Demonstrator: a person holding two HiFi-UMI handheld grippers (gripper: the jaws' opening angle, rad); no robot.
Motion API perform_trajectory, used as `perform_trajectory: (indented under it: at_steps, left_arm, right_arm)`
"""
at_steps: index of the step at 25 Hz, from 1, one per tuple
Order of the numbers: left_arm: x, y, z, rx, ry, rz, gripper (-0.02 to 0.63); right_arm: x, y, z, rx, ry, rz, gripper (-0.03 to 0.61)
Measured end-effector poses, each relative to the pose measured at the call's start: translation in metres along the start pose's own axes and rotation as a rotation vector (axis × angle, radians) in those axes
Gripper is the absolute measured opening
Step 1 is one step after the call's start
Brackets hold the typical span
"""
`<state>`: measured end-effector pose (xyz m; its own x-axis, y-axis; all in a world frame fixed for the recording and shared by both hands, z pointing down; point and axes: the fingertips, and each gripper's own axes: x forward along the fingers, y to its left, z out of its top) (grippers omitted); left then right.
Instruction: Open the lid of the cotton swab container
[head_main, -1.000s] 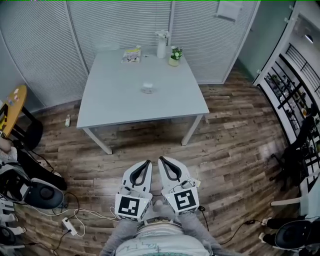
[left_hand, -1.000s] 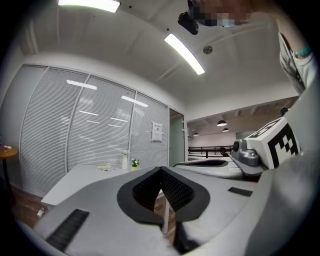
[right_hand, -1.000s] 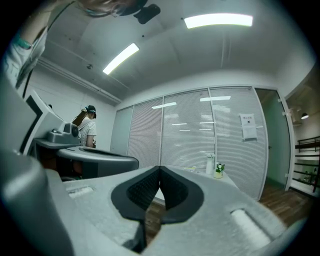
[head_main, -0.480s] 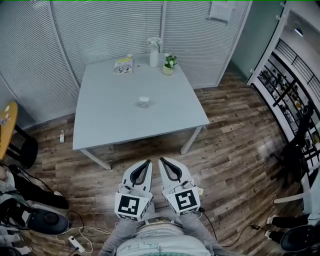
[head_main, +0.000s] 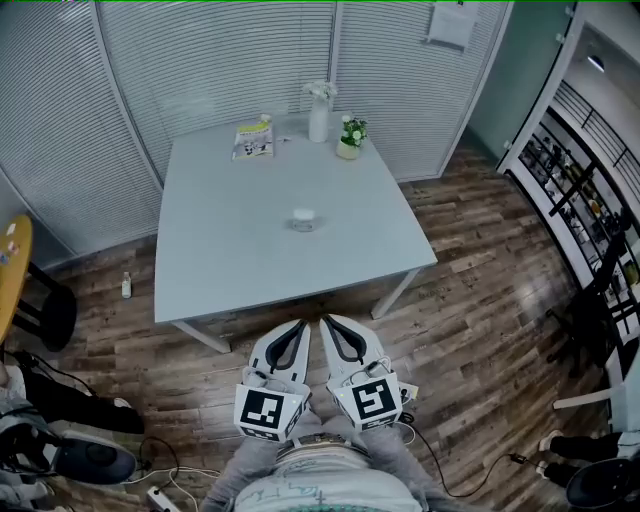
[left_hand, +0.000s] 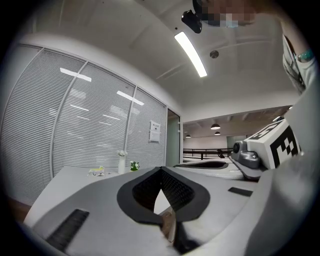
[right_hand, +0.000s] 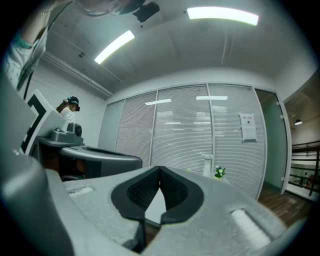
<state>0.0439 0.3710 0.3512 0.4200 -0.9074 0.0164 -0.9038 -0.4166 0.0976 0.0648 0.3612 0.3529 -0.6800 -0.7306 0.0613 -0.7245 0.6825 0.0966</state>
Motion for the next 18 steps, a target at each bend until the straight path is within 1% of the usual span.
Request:
perform_trajectory:
  at_steps: [4, 7, 11, 15, 18]
  left_arm:
    - [0.001, 0.017, -0.002, -0.013, 0.007, -0.012, -0.002]
    - [0.006, 0.029, -0.003, -0.022, 0.011, -0.013, -0.002]
    - [0.009, 0.034, -0.007, -0.034, 0.015, -0.023, -0.002]
    - [0.017, 0.039, -0.009, -0.043, 0.017, -0.017, -0.002]
    - [0.031, 0.052, -0.006, -0.047, 0.016, -0.009, -0.002]
  right_arm:
    - [0.017, 0.003, -0.003, -0.003, 0.007, -0.018, 0.002]
    - [0.029, 0.005, -0.004, 0.009, 0.018, -0.014, 0.002]
    - [0.034, 0.004, -0.010, 0.009, 0.015, -0.015, 0.002]
    - [0.041, -0.002, -0.017, 0.013, 0.023, -0.010, 0.002]
    - [0.058, -0.011, -0.018, 0.025, 0.028, -0.003, 0.002]
